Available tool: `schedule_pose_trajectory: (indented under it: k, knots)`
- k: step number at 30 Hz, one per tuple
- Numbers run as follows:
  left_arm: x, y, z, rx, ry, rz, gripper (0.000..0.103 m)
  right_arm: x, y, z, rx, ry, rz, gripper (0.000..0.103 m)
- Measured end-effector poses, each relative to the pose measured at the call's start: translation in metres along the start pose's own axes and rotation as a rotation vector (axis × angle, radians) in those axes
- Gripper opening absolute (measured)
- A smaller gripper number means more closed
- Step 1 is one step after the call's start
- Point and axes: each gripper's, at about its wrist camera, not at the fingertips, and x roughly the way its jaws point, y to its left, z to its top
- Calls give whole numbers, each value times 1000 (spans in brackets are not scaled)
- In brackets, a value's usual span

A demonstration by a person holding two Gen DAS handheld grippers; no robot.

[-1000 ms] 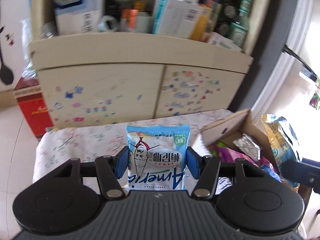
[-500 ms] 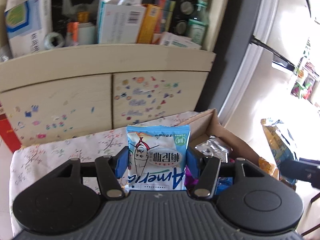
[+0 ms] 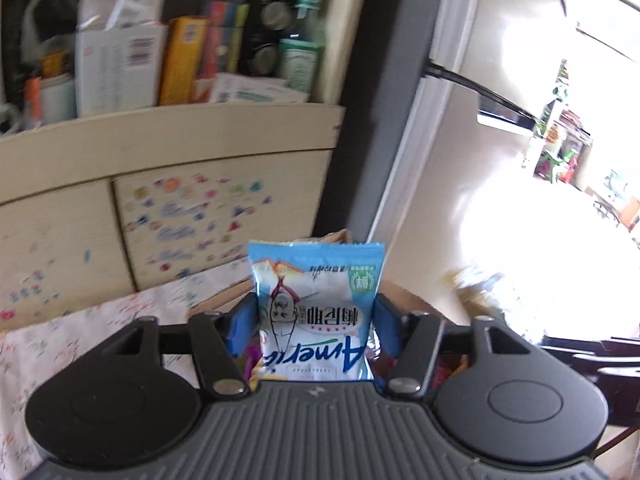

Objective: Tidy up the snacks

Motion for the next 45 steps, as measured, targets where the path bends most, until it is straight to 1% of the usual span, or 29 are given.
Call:
schedule_pose_trajectory:
  k: [1, 2, 3, 4, 5, 6, 8, 11, 12, 15, 17, 19, 21, 23, 25, 27, 32, 36, 40, 45]
  knots:
    - [1, -3, -1, 2, -4, 2, 83, 2, -1, 0, 4, 1, -6, 66]
    - [1, -5, -2, 1, -9, -2, 92, 3, -2, 0, 12, 5, -12, 68]
    - [1, -7, -3, 3, -11, -10, 94, 4, -3, 0, 19, 9, -16, 70]
    - [-1, -9, -2, 14, -13, -14, 94, 3, -4, 0, 24, 10, -16, 75]
    - [-3, -11, -1, 24, -16, -3, 96, 2, -5, 1, 25, 10, -22, 79]
    - [-6, -13, 0, 41, -19, 18, 100, 1, -6, 1, 23, 7, -28, 81]
    - [-13, -16, 3, 84, -28, 57, 102, -5, -7, 1, 19, -16, -23, 90]
    - [-23, -18, 4, 127, -31, 121, 102, -14, -8, 1, 14, -52, -29, 96]
    - [-25, -18, 3, 140, -24, 140, 102, -17, -8, 0, 8, -59, -38, 97]
    - [-30, -20, 0, 167, -4, 183, 102, -25, -8, -1, -19, -84, -85, 98]
    - [-31, -21, -4, 183, 22, 225, 102, -30, -7, -2, -34, -103, -129, 102]
    - [-32, -21, -9, 207, 46, 257, 102, -34, -6, -3, -56, -114, -167, 103]
    - [-34, -22, -13, 224, 60, 269, 102, -38, -8, -5, -74, -113, -201, 103]
    - [-35, -20, -16, 207, 81, 276, 102, -42, -10, -8, -78, -107, -231, 103]
    - [-38, -17, -19, 177, 104, 264, 102, -44, -13, -10, -72, -87, -256, 103]
    - [-43, -16, -23, 161, 111, 241, 102, -45, -14, -13, -77, -73, -264, 103]
    - [-53, -17, -31, 151, 131, 241, 102, -48, -7, -24, -123, -55, -292, 103]
    - [-56, -22, -34, 178, 143, 242, 102, -43, 0, -27, -147, -41, -302, 103]
    - [-57, -24, -33, 211, 140, 269, 102, -37, 2, -28, -152, -21, -317, 103]
    - [-55, -22, -33, 221, 158, 268, 102, -28, 2, -31, -153, 17, -337, 103]
